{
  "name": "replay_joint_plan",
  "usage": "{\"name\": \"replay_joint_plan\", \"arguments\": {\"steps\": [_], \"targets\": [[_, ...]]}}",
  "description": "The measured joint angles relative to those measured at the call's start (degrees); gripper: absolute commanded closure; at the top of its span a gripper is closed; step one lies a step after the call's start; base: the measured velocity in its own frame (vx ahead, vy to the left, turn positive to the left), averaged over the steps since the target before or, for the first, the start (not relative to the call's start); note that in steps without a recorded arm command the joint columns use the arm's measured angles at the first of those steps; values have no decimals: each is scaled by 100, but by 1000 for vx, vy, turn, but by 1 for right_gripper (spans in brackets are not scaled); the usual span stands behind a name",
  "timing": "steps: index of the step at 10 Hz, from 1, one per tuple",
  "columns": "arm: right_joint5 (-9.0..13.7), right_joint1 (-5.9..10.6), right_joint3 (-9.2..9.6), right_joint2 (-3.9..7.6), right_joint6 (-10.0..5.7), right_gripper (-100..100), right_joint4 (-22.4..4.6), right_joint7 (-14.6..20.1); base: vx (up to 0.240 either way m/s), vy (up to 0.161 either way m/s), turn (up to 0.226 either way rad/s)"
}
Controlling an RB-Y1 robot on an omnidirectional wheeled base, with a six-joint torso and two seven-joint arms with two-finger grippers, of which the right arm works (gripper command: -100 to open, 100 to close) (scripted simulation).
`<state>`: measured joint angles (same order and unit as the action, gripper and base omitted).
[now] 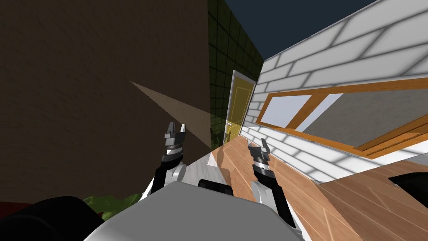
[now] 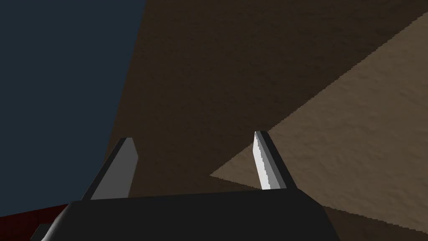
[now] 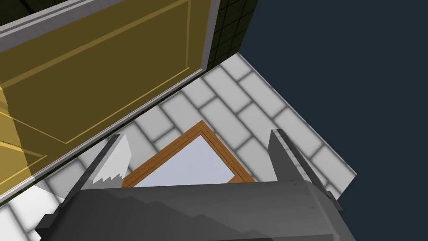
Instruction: Pull the door open
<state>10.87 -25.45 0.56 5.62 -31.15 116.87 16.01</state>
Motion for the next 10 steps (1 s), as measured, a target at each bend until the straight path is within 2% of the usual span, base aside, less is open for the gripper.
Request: {"name": "replay_joint_plan", "arguments": {"steps": [10], "targets": [[448,254,-35,283,-314,-100,-1170,1047,62,-92,202]]}}
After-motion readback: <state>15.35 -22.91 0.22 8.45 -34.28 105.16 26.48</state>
